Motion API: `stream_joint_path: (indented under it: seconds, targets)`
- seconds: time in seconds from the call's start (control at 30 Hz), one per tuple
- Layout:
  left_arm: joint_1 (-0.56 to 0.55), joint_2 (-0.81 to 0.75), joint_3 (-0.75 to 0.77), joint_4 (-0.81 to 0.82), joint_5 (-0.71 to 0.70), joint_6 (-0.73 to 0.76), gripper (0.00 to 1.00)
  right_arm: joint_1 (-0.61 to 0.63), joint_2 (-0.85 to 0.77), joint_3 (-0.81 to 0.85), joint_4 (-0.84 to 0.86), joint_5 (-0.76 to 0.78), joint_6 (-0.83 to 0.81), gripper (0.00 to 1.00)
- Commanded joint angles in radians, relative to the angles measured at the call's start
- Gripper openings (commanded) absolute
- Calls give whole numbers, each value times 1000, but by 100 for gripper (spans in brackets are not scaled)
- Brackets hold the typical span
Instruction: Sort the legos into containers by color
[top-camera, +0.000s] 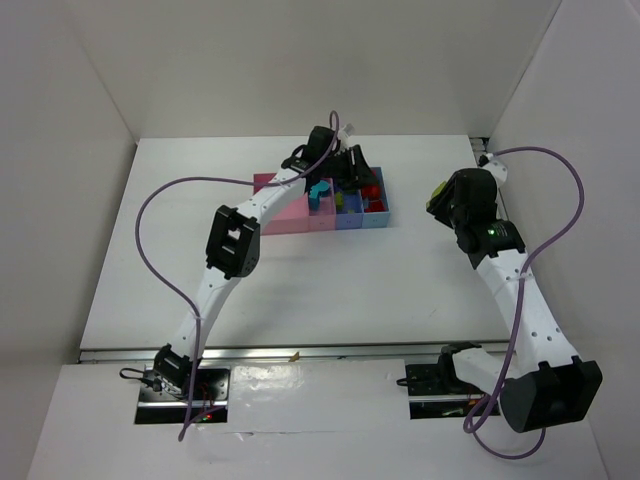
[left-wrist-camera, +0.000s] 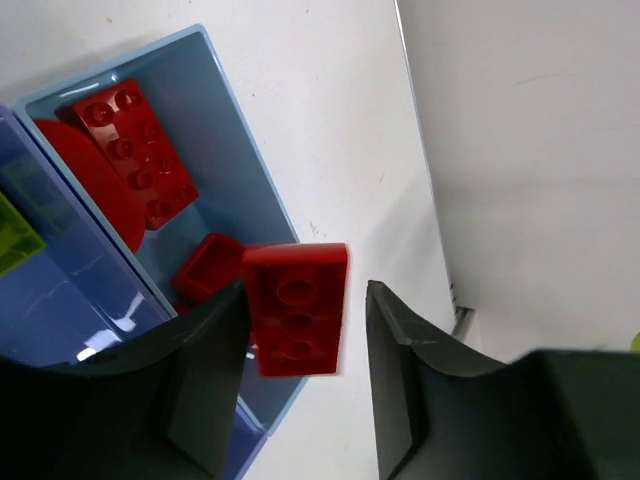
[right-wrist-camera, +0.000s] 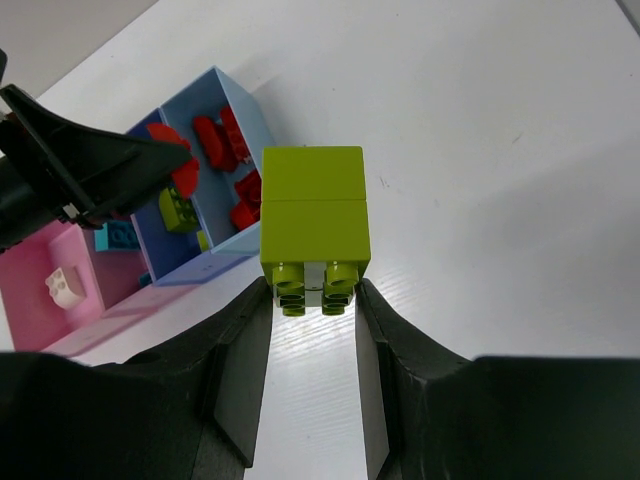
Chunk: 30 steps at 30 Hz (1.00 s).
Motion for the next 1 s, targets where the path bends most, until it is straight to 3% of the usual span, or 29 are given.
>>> stream_joint_path:
  seconds: [0.0, 0.07, 0.17, 0.4, 0.57, 0.67, 0.8, 0.87, 0.97]
  targets:
    - [1, 12, 32, 70, -8, -32, 61, -6, -6, 8, -21, 23, -12, 3]
    - [1, 12, 32, 79, 2, -32, 72, -6, -6, 8, -21, 23, -12, 3]
    - [1, 0, 32, 94, 22, -41, 81, -6, -6, 8, -21, 14, -12, 3]
    - [1, -68, 23, 92, 88, -41, 85, -6, 4, 18, -11, -53, -30, 3]
    - [58, -265, -167, 70, 177, 47, 85, -6, 24, 40, -1, -159, -84, 3]
    - [122, -417, -269, 9, 237, 131, 84, -6, 35, 49, 74, -336, -151, 3]
    - [191, -557, -462, 7, 488, 169, 85, -15, 93, 104, 142, -739, -210, 5]
    - [191, -612, -529, 44, 620, 178, 86, -15, 116, 104, 183, -831, -201, 5]
    - [191, -657, -594, 146, 709, 178, 88, -15, 103, 81, 274, -897, -184, 5]
